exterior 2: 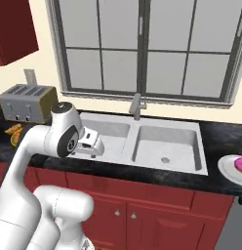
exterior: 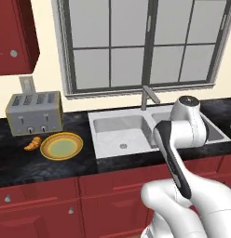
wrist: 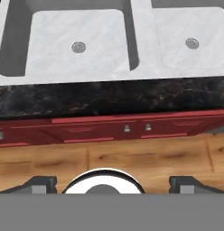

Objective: Place the pastries on the plates.

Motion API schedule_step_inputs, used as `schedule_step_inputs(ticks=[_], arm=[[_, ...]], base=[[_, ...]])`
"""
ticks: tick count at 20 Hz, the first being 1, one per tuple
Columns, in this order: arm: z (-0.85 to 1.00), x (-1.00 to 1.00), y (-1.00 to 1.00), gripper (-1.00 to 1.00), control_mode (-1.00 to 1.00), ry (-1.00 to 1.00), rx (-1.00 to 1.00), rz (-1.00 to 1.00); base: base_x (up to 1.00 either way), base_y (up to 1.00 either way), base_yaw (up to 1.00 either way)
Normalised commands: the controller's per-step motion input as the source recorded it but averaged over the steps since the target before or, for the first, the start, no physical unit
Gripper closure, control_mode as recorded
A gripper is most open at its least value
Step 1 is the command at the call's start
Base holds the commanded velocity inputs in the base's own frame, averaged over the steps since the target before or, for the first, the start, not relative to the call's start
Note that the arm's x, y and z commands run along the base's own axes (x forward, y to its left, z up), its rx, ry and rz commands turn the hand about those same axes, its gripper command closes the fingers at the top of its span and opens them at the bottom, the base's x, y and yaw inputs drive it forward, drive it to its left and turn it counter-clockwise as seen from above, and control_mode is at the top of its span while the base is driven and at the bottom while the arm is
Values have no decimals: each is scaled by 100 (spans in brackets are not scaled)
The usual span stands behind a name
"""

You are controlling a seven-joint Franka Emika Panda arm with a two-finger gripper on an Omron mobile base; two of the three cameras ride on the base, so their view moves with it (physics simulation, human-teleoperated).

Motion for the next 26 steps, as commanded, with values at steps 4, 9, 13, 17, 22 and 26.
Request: schedule_step_inputs(ticks=[4,9,13,17,22,26], arm=[[0,0,0,-100,100,0,0,0],[0,0,0,-100,100,0,0,0],[0,0,0,-100,100,0,0,0],[0,0,0,-100,100,0,0,0],[0,0,0,-100,100,0,0,0],[0,0,0,-100,100,0,0,0]], base=[[42,82,0],[45,43,-1],[20,71,-4],[13,83,-7],[32,30,-2],[37,8,-3]])
